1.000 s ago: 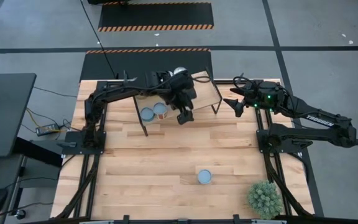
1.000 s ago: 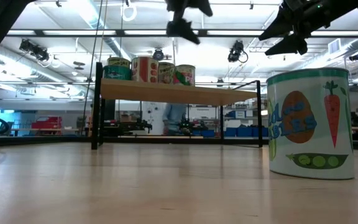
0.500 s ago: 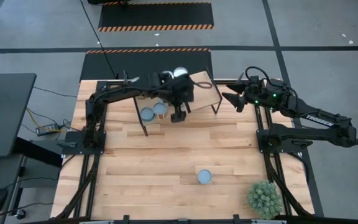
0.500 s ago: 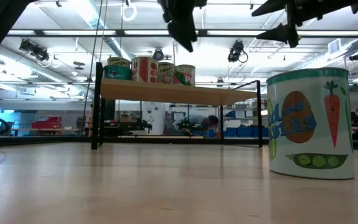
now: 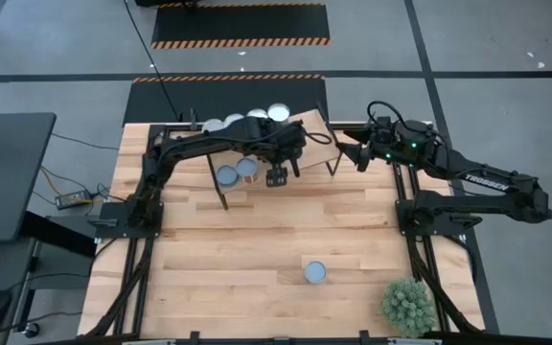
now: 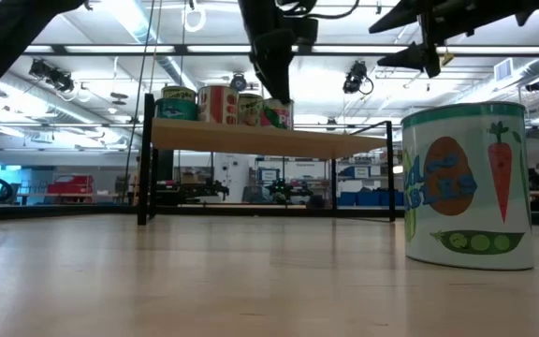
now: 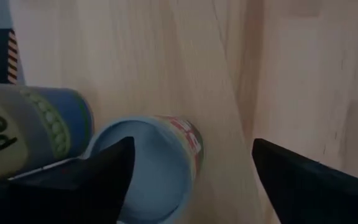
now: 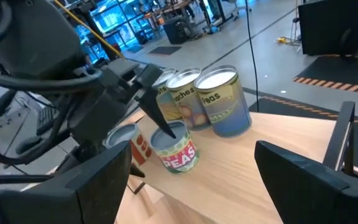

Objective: Pick and place cans onto a shelf
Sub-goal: Put the canned green peas on the shelf

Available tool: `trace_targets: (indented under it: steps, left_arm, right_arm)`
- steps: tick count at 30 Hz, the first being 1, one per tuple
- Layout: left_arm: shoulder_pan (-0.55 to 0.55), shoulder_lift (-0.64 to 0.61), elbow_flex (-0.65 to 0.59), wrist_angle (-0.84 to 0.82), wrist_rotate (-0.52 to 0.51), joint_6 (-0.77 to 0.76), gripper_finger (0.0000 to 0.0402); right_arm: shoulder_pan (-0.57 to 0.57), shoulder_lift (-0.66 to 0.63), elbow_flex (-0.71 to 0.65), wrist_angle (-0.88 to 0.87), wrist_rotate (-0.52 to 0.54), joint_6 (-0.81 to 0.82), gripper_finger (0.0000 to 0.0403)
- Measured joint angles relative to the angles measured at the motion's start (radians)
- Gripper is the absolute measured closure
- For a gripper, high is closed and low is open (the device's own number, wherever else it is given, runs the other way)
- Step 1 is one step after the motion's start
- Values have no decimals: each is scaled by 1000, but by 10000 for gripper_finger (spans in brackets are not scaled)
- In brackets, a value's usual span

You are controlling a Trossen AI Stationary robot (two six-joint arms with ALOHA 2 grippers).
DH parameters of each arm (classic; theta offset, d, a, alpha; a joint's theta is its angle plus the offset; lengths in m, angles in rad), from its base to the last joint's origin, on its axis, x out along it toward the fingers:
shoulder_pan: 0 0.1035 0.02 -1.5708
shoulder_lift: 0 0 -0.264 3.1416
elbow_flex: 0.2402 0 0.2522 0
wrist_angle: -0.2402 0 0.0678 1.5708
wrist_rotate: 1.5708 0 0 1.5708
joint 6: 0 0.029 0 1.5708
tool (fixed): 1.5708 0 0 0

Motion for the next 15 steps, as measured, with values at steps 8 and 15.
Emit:
trace_targets:
  steps: [8,15]
  left_arm:
    - [6,-4,2,-79,92,7,133]
    - [11,-12,3,-118,157,31,166]
  right_arm:
    - [0,6,0,30,-1,1,55]
    - [0,6,0,32,-10,57,55]
